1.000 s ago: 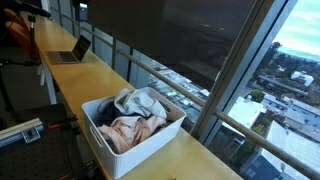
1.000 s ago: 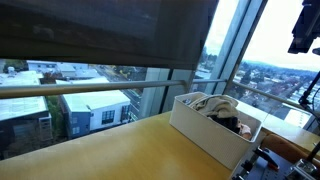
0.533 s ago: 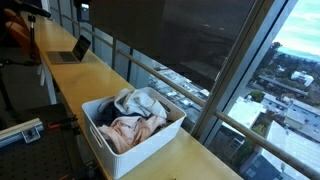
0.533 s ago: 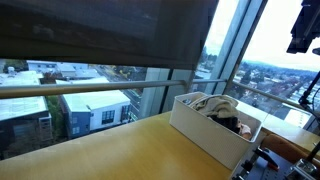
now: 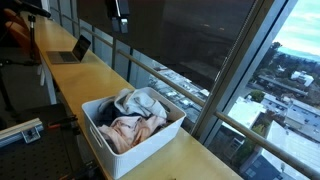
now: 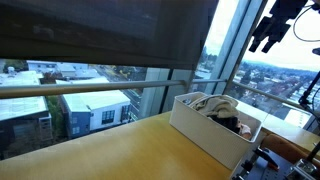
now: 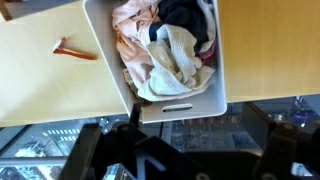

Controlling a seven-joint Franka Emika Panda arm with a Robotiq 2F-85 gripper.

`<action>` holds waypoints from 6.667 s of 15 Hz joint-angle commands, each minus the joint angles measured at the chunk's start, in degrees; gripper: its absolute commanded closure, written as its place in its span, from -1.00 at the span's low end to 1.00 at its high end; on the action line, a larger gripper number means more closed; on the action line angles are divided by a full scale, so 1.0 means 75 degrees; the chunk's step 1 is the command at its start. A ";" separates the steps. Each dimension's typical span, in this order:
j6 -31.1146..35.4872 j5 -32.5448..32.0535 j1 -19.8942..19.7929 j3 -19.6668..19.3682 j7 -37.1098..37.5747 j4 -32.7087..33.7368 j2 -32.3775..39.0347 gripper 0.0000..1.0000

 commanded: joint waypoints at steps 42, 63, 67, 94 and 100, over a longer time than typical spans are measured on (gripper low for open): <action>0.1443 0.1056 0.0500 -0.1111 0.0218 0.0214 0.2526 0.92; -0.0697 -0.0929 0.3090 0.1290 0.1571 0.3398 0.4134 -0.12; -0.0668 -0.0881 0.2901 0.0913 0.1443 0.3273 0.3917 -0.71; 0.3433 -0.0958 0.0413 -0.1863 0.0478 0.0766 0.5881 -1.00; 0.3855 -0.0370 0.0254 -0.2017 0.0260 0.0623 0.6499 -1.00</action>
